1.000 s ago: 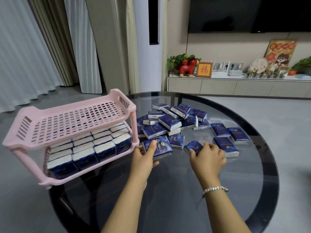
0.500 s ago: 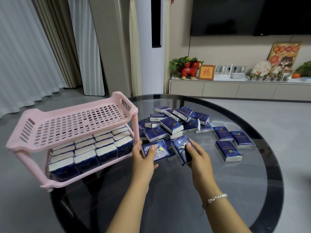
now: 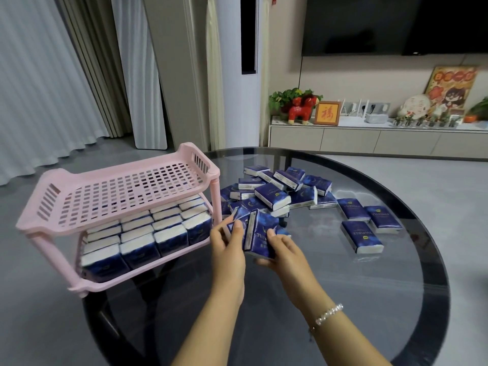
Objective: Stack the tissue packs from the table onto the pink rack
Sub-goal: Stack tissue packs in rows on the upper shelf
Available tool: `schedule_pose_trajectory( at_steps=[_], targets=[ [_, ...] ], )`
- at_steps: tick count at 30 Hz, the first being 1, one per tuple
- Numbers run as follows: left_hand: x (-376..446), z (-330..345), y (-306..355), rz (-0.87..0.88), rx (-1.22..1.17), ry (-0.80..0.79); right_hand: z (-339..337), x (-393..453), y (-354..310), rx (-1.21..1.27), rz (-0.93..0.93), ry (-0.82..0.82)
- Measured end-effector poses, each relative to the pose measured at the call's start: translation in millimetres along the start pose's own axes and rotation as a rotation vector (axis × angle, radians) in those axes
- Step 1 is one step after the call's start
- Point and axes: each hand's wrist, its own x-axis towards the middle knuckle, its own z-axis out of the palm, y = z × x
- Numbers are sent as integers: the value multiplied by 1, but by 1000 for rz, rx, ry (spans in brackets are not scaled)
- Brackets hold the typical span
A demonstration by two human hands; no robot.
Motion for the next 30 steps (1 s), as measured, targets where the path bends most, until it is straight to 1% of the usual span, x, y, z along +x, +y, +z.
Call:
schedule_pose_trajectory(
  at_steps=[3, 5, 7, 10, 14, 17, 20, 22, 25, 26, 30],
  targets=[
    [3, -5, 0, -69, 57, -74, -3, 2, -1, 22, -51, 70],
    [4, -8, 3, -65, 187, -138, -7, 3, -5, 23, -89, 101],
    [2, -12, 9, -28, 307, -193, -10, 2, -9, 7, -139, 84],
    [3, -18, 16, -17, 348, -267, -11, 0, -10, -19, -177, 7],
    [5, -23, 18, 8, 480, -376, -12, 1, -5, -107, -191, -58],
    [8, -26, 13, -3, 438, -382, -17, 4, -2, -60, -134, -220],
    [10, -32, 13, -68, 373, -460, -27, 6, -6, -20, -68, -395],
    [10, -36, 16, -44, 492, -487, -32, 8, -6, -98, -83, -409],
    [10, -45, 21, 52, 860, -473, -36, 10, -3, -239, -94, -388],
    [10, -48, 22, 70, 924, -467, -36, 9, -3, -282, -99, -398],
    [11, -56, 19, 9, 983, -496, -34, 5, -4, -556, -166, -421]
  ],
)
